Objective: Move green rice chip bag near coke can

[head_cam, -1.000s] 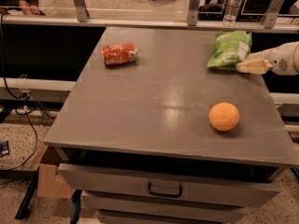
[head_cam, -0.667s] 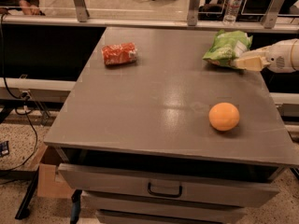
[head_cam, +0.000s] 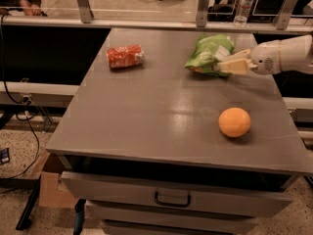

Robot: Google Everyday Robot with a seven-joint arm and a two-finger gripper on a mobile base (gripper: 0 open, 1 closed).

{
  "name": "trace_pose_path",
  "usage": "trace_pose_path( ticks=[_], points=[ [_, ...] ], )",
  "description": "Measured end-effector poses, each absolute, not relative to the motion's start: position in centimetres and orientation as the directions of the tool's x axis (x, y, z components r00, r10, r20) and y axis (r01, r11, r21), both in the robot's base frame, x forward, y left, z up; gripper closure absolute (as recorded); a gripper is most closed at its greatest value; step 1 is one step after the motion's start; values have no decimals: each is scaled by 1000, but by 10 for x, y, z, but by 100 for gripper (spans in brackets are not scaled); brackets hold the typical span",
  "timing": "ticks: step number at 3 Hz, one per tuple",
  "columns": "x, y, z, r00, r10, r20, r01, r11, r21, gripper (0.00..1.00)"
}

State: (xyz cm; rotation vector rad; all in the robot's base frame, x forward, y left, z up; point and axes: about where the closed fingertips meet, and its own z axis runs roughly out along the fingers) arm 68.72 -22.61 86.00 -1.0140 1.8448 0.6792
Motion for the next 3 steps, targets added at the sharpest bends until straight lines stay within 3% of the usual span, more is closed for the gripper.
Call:
trace_pose_path(
  ticks=[1,3],
  points=[
    [676,-194,855,-249,-368,-896,-908,410,84,100],
    [676,-193,856,-249,-368,-896,-908,409,84,100]
  ],
)
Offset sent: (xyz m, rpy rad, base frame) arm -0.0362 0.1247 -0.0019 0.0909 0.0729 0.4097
